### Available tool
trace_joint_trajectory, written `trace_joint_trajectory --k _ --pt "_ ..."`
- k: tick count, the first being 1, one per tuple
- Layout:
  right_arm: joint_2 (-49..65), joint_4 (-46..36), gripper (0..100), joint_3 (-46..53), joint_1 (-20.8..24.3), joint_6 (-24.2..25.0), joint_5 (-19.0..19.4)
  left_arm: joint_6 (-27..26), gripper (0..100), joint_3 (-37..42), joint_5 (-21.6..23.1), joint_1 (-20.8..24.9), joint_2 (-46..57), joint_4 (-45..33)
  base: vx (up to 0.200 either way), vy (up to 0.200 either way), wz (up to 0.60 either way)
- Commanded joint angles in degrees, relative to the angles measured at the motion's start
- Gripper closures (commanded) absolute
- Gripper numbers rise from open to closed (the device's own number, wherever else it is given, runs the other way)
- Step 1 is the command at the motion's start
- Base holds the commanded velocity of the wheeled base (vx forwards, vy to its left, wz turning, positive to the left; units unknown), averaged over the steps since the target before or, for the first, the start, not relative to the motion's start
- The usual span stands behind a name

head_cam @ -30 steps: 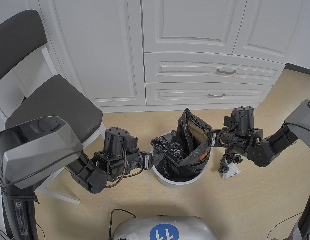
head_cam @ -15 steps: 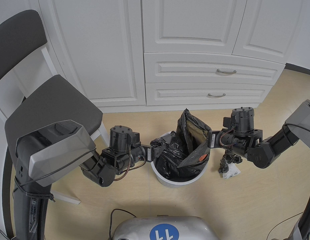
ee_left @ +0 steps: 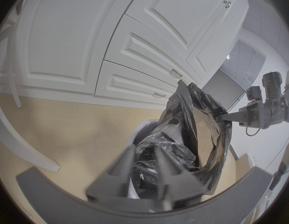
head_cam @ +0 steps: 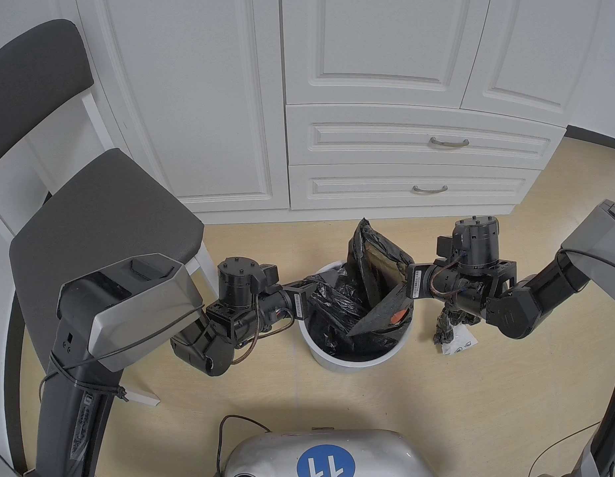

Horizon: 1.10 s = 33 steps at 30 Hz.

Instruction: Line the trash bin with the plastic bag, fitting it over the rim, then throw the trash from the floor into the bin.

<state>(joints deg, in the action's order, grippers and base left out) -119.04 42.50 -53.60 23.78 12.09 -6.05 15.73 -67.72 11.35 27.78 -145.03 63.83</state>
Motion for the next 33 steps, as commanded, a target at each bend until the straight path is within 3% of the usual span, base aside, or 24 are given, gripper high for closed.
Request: trace_joint_trajectory --k 1,8,14,18,22,26,29,33 --pt "0.13 0.04 100 0.16 0.21 -0.05 -0.19 0.45 100 0.39 0.16 -0.18 -1.04 0.86 0.0 0.0 0.0" --pt "1.8 0.04 100 1.83 0.21 -1.02 -2.39 1.5 100 9.01 -0.71 -0.01 2.03 10.96 0.0 0.0 0.0" --pt "2.59 1.19 100 9.39 0.39 -2.07 -13.73 1.24 100 20.08 -4.23 0.52 6.34 16.15 0.0 0.0 0.0" --pt "2.32 5.4 100 13.96 0.39 -2.16 -16.1 0.97 100 23.51 -6.08 1.75 8.71 16.24 0.0 0.0 0.0" --pt "2.94 9.89 100 19.94 2.58 -3.83 -19.53 -1.84 100 30.1 -7.83 6.41 15.57 14.57 0.0 0.0 0.0" --pt "2.76 10.24 100 20.73 3.81 -5.15 -22.34 -3.68 100 30.89 -9.68 8.43 18.12 9.03 0.0 0.0 0.0" --pt "3.29 10.33 100 22.14 5.92 -6.03 -24.19 -3.86 100 30.72 -16.36 10.01 17.94 5.43 0.0 0.0 0.0" --pt "5.4 10.24 100 24.16 7.42 -8.49 -24.45 -3.95 100 31.16 -17.06 10.36 17.59 5.52 0.0 0.0 0.0"
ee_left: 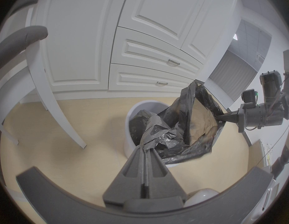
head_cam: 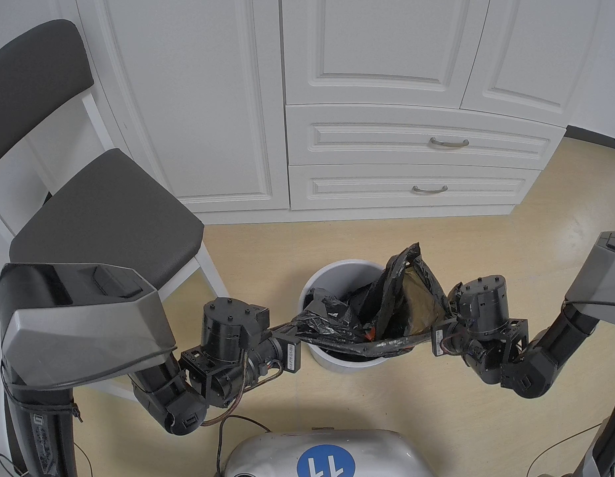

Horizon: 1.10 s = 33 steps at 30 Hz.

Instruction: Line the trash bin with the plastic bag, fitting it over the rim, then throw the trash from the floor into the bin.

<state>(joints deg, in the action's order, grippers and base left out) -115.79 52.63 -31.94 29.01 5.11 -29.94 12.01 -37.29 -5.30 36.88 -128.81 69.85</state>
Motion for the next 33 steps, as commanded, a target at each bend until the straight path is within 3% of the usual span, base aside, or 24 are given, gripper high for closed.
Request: trace_joint_trajectory --k 1,9,13,17,22,27,33 --pt "2.67 0.11 100 3.02 2.8 -2.12 -0.65 -0.23 100 0.82 -0.41 1.27 1.28 -0.51 0.0 0.0 0.0" --pt "2.23 0.2 100 5.48 5.0 -5.37 -2.14 -0.14 100 2.4 -0.41 1.18 -1.8 0.46 0.0 0.0 0.0" --pt "-3.04 2.83 100 1.88 4.65 -3.44 -2.14 -0.14 100 0.64 -0.85 0.48 -6.46 7.58 0.0 0.0 0.0" --pt "-10.86 15.93 100 -4.62 4.03 0.96 -2.14 -0.41 100 0.9 -0.76 -4.09 -4.17 10.83 0.0 0.0 0.0" --pt "-16.31 22.61 100 -9.63 3.07 1.31 -2.05 -0.05 100 0.2 -0.59 -4.8 -3.29 12.24 0.0 0.0 0.0" --pt "-17.72 22.61 100 -10.25 1.31 1.48 -2.14 0.03 100 -0.5 -0.67 -3.65 -7.07 15.75 0.0 0.0 0.0" --pt "-15.79 18.92 100 -5.77 -0.71 -1.94 -2.14 -0.14 100 2.49 -0.76 -0.05 -9.27 16.02 0.0 0.0 0.0"
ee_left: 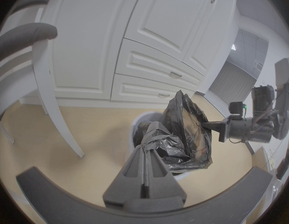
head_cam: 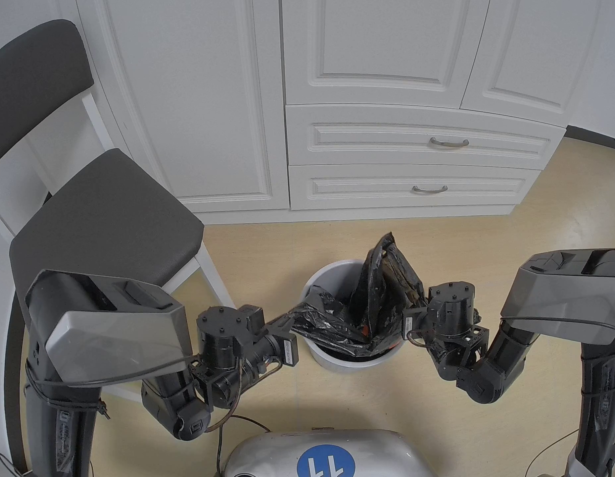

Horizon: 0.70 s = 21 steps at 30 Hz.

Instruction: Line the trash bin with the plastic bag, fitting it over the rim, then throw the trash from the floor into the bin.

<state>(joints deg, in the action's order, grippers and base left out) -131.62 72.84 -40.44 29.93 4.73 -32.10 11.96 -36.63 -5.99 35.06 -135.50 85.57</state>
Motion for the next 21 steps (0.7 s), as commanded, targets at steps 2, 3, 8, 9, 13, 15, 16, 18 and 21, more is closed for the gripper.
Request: trace_joint_trajectory --k 2,3,8,9,13,15,16,18,21 --pt "2.69 -2.0 100 6.95 -2.15 -4.91 0.19 -0.45 100 4.29 0.71 1.85 -1.44 -0.58 0.0 0.0 0.0" --pt "3.04 -1.91 100 8.0 -2.33 -6.05 0.19 -0.53 100 5.17 0.98 1.85 -1.08 -1.19 0.0 0.0 0.0" --pt "3.57 -1.91 100 12.66 -1.8 -9.92 0.11 -1.15 100 7.54 2.73 1.85 0.23 -6.2 0.0 0.0 0.0" --pt "3.57 -1.91 100 13.54 -1.45 -10.35 0.11 -1.24 100 7.98 2.73 2.03 0.32 -6.38 0.0 0.0 0.0" --pt "3.57 -2.0 100 15.56 -0.57 -11.67 0.11 -1.76 100 9.3 2.91 2.56 0.67 -6.55 0.0 0.0 0.0" --pt "2.69 -1.91 100 15.65 -0.4 -12.02 0.11 -2.47 100 9.39 3.17 2.56 0.32 -6.55 0.0 0.0 0.0" --pt "1.54 -1.74 100 15.39 -0.31 -12.02 0.19 -2.55 100 9.39 3.17 2.56 0.06 -6.55 0.0 0.0 0.0" --pt "0.31 -1.21 100 15.04 -0.13 -12.02 0.19 -2.55 100 9.21 3.17 2.56 -0.2 -6.55 0.0 0.0 0.0" --pt "-3.99 -0.94 100 12.4 0.66 -11.15 0.02 -2.47 100 8.07 3.09 2.64 -2.75 -5.59 0.0 0.0 0.0"
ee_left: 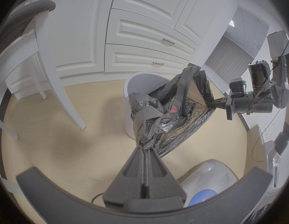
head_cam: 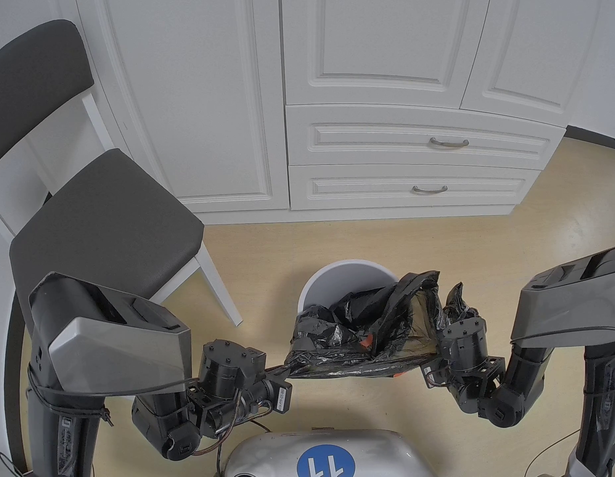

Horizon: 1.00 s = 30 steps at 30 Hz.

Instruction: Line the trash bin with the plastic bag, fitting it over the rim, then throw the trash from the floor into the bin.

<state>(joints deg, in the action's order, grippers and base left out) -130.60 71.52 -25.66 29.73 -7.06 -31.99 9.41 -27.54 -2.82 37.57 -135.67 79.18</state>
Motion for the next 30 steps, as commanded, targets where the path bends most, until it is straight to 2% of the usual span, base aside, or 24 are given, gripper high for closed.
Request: trace_joint_trajectory --k 1,9,10,12,17,19,20,21,25,30 --pt "-5.81 0.64 100 -2.82 0.94 0.91 -0.18 0.08 100 -1.55 -0.26 0.13 -3.2 0.89 0.0 0.0 0.0" --pt "-6.42 5.65 100 -1.15 0.59 0.03 -0.36 0.08 100 -2.17 -0.7 -0.04 -3.73 3.44 0.0 0.0 0.0" --pt "-5.63 5.82 0 -0.09 0.41 -0.68 -0.27 -0.01 100 -1.99 -0.79 -0.04 -3.11 3.79 0.0 0.0 0.0" --pt "-3.52 6.0 0 1.75 0.33 -2.35 0.26 -0.09 100 -1.55 -0.79 -0.04 -1.62 4.49 0.0 0.0 0.0" --pt "1.4 6.96 0 5.01 -0.38 -2.96 0.79 -0.01 100 -0.94 -0.79 -0.22 0.84 4.58 0.0 0.0 0.0" --pt "6.23 7.05 0 8.79 -1.7 -5.42 3.86 -0.09 100 -0.94 -0.79 -0.22 1.02 4.58 0.0 0.0 0.0" --pt "6.58 7.05 0 9.05 -1.78 -5.6 4.04 -0.09 100 -0.94 -0.79 -0.31 1.02 4.58 0.0 0.0 0.0" --pt "10.45 7.32 0 11.16 -2.66 -8.32 6.41 -0.09 100 -0.94 -0.79 -0.22 0.76 4.58 0.0 0.0 0.0" --pt "16.16 9.25 0 13.36 -2.66 -9.9 6.41 -0.09 100 -0.85 -0.79 -0.22 0.41 4.93 0.0 0.0 0.0" --pt "21.53 10.3 0 13.18 -2.14 -16.94 9.22 -0.18 100 -0.06 -0.79 0.05 0.67 5.81 0.0 0.0 0.0"
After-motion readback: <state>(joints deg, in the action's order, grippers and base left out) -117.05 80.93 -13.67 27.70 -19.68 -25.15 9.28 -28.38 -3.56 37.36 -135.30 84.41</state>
